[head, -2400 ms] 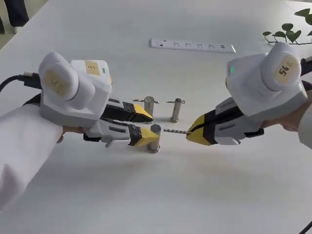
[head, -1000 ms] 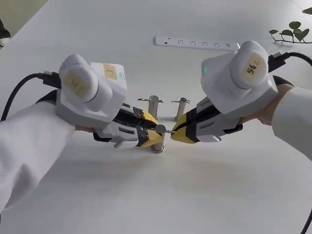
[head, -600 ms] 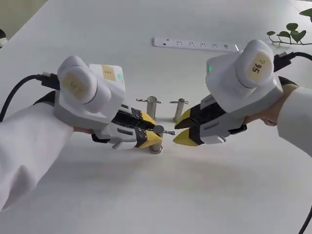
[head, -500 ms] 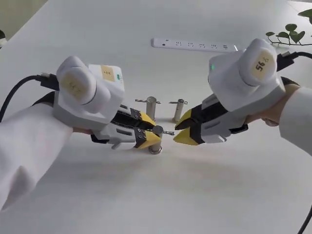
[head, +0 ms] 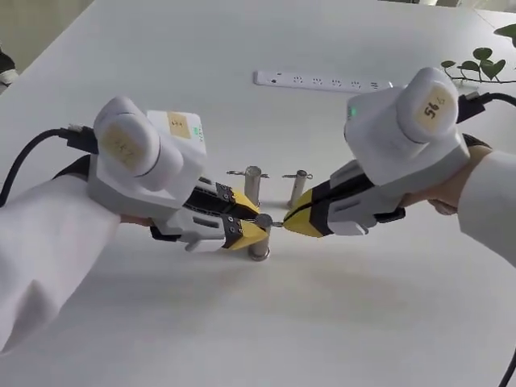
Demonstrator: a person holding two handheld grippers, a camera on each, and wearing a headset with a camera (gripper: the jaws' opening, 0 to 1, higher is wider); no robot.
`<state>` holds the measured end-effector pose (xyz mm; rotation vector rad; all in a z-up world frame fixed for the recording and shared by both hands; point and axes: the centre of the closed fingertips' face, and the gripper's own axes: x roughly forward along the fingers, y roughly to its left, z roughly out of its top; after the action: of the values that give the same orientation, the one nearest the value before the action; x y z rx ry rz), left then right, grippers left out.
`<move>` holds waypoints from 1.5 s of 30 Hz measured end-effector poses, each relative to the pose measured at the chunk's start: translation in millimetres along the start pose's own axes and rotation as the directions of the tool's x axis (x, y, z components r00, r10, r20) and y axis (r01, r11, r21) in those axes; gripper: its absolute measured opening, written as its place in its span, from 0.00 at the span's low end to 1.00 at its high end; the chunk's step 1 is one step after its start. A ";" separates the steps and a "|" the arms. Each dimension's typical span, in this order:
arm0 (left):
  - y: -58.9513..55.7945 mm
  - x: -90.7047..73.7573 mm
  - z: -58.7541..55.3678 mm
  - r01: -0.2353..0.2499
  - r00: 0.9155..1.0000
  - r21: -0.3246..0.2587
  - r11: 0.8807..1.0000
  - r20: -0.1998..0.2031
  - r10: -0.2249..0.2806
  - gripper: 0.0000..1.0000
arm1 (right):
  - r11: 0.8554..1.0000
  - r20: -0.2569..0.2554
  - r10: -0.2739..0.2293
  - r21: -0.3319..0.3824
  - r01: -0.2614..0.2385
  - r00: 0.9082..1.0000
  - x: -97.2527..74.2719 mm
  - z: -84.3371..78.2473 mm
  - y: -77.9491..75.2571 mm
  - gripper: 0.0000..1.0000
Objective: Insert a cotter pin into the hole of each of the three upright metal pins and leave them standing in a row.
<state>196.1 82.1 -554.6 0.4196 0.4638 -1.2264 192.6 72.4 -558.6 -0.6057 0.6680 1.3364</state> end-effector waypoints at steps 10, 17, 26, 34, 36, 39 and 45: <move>-0.5 -6.5 -3.5 -0.011 1.000 -0.062 0.998 0.004 0.011 0.23 | 0.999 0.032 -0.026 0.020 0.025 0.999 0.4 1.7 -2.4 0.19; -9.6 -24.9 -9.2 0.002 0.994 -0.219 0.976 0.103 0.021 0.43 | 0.996 0.118 -0.035 0.085 0.025 0.992 -1.2 6.3 0.7 0.24; -16.4 -53.4 -16.0 -0.037 0.976 -0.357 0.933 0.186 0.110 0.91 | 0.990 0.197 -0.037 0.141 0.010 0.980 6.5 16.1 5.6 0.31; -29.0 -65.8 -28.4 -0.063 0.975 -0.393 0.917 0.172 0.140 0.99 | 0.988 0.197 -0.037 0.154 0.006 0.980 20.7 12.5 5.3 0.29; -32.4 -67.5 -29.0 -0.065 0.974 -0.404 0.912 0.173 0.146 0.99 | 0.987 0.196 -0.032 0.158 0.000 0.980 23.1 10.7 5.4 0.28; -35.9 -67.3 -34.6 -0.075 0.976 -0.411 0.909 0.158 0.151 0.99 | 0.981 0.203 -0.030 0.192 -0.010 0.979 26.6 9.3 4.8 0.23; -42.3 -70.7 -40.8 -0.091 0.976 -0.429 0.899 0.142 0.167 0.99 | 0.979 0.200 -0.048 0.205 0.006 0.979 33.4 6.5 1.3 0.21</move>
<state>132.1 148.1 -552.2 -0.0295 0.5242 -0.9884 195.5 99.6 -578.8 -0.3071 0.6166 1.2657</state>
